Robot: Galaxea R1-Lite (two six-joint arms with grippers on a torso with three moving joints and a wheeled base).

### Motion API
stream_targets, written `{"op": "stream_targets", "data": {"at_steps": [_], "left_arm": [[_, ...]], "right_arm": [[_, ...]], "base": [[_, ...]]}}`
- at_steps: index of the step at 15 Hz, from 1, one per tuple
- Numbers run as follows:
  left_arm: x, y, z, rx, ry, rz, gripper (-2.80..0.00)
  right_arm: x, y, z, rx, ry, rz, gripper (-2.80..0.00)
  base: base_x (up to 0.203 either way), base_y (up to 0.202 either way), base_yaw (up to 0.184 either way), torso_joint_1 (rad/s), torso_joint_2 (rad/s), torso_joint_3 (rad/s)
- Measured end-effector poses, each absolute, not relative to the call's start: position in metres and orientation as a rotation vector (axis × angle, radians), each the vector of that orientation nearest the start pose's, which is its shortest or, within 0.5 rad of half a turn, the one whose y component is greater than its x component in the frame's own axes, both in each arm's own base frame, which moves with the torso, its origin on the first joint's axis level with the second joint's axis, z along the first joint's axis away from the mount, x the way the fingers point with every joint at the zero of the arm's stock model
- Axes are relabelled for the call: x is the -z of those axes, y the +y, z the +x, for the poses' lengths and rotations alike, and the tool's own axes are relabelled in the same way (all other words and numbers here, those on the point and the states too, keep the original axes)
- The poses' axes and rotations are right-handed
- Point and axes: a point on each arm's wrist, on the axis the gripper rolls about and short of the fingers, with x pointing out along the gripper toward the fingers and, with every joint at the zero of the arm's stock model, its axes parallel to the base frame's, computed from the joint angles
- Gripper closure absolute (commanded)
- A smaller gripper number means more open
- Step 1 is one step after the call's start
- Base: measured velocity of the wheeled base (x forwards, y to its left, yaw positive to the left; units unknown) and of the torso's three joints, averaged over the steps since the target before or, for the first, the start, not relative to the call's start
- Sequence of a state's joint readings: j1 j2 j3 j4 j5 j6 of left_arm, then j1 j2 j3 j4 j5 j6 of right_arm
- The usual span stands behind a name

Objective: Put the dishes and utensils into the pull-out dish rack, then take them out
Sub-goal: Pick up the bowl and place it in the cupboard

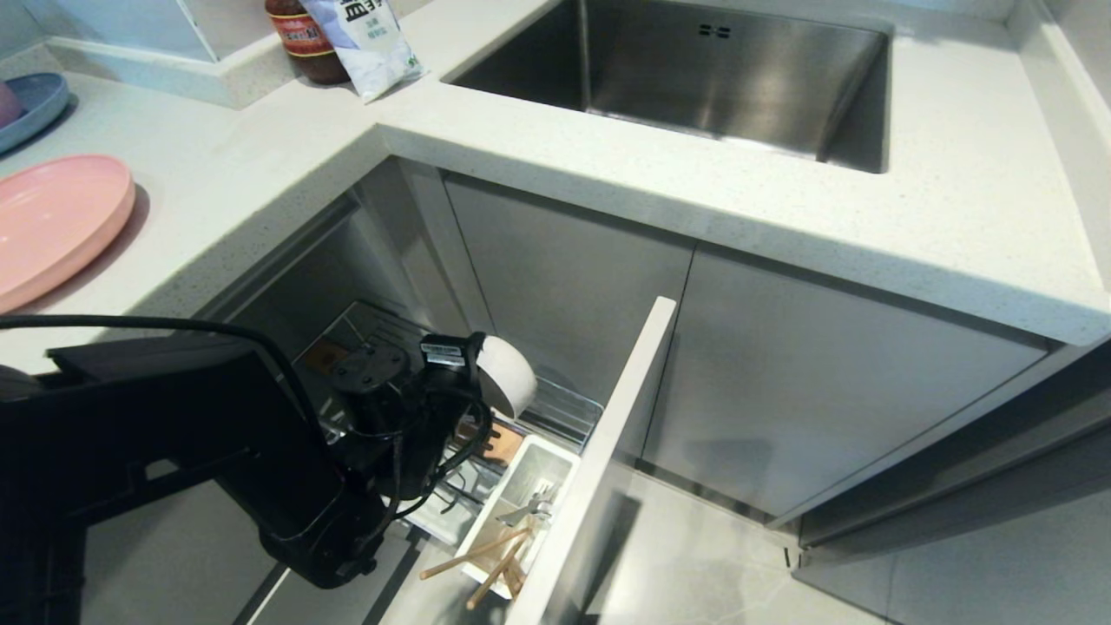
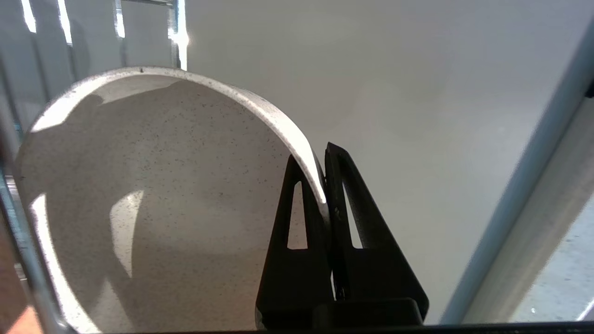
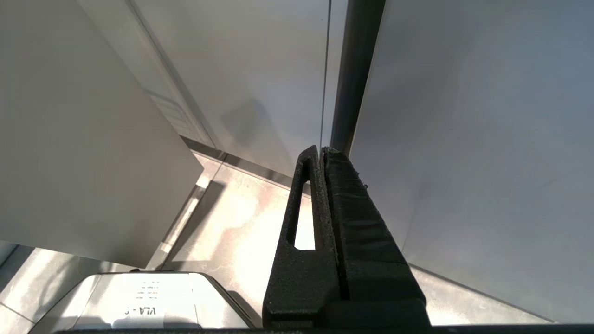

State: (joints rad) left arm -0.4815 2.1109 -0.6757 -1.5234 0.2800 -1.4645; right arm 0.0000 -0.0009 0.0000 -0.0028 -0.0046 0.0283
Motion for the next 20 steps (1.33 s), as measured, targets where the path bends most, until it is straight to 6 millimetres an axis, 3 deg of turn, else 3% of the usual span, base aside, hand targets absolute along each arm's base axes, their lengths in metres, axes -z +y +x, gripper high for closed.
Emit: {"op": "stream_targets", "data": {"at_steps": [11, 12, 20], "left_arm": [[-0.091, -0.158, 0.319, 0.19, 0.105, -1.475, 0.0], [-0.09, -0.158, 0.319, 0.187, 0.108, -1.474, -2.8], [-0.094, -0.155, 0.312, 0.185, 0.107, -1.467, -2.8]], "right_arm": [[-0.076, 0.0, -0.023, 0.005, -0.004, 0.028, 0.0], [-0.076, 0.0, -0.023, 0.004, -0.004, 0.028, 0.0], [-0.076, 0.0, -0.023, 0.004, -0.004, 0.028, 0.0]], "base": [[0.0, 0.0, 0.0, 0.0, 0.0, 0.0], [0.0, 0.0, 0.0, 0.0, 0.0, 0.0], [0.0, 0.0, 0.0, 0.0, 0.0, 0.0]]}}
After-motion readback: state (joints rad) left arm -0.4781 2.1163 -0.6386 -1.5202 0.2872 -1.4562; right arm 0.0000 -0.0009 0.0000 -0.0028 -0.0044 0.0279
